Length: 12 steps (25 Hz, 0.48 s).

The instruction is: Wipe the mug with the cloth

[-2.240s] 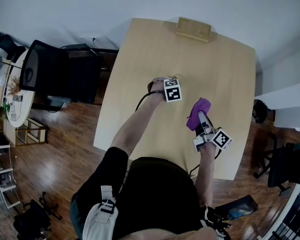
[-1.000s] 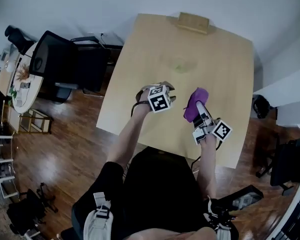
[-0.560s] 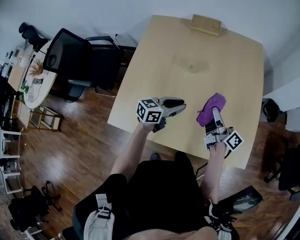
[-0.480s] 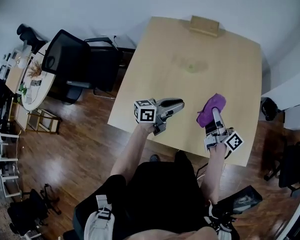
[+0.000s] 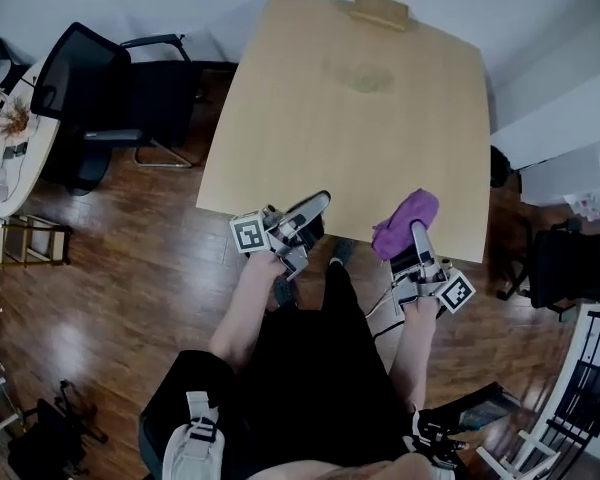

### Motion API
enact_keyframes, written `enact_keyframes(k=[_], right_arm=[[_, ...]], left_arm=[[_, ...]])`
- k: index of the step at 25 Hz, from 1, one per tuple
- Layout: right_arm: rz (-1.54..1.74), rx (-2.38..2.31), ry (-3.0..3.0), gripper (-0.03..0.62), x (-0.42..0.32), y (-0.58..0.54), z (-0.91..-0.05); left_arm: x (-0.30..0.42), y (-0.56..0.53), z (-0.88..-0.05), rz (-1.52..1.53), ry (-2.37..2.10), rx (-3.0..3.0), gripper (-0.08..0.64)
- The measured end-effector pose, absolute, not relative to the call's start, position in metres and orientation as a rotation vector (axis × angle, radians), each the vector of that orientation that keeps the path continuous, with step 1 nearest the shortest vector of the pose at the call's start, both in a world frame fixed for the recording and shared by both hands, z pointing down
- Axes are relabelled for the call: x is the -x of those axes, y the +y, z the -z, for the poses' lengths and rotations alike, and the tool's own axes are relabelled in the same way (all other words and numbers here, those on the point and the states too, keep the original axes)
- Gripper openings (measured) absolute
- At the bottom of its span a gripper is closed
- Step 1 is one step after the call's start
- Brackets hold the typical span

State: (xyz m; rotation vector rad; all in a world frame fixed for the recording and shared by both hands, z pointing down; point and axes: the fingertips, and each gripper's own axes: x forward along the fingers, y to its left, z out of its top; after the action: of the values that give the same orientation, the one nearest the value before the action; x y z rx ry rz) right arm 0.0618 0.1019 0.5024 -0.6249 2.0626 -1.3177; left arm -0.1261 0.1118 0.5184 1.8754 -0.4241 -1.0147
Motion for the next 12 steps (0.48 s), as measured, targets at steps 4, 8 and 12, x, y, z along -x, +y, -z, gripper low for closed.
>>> enact_keyframes(k=[4,8,12], right_arm=[[1.31,0.578,2.056,0.06,-0.049,0.134,-0.485],[1.257,0.473,2.088,0.06,-0.04,0.14,-0.453],[1.227,0.368,2.114,0.061,-0.034,0.146,-0.434]], left_arm=[[0.138,0.15,-0.51,1.081,-0.389,-1.833,0.038],[0.141,0.167,-0.487,1.127,-0.373,-1.868,0.038],[0.144,0.179,-0.463,1.185,-0.379,-1.894,0.038]])
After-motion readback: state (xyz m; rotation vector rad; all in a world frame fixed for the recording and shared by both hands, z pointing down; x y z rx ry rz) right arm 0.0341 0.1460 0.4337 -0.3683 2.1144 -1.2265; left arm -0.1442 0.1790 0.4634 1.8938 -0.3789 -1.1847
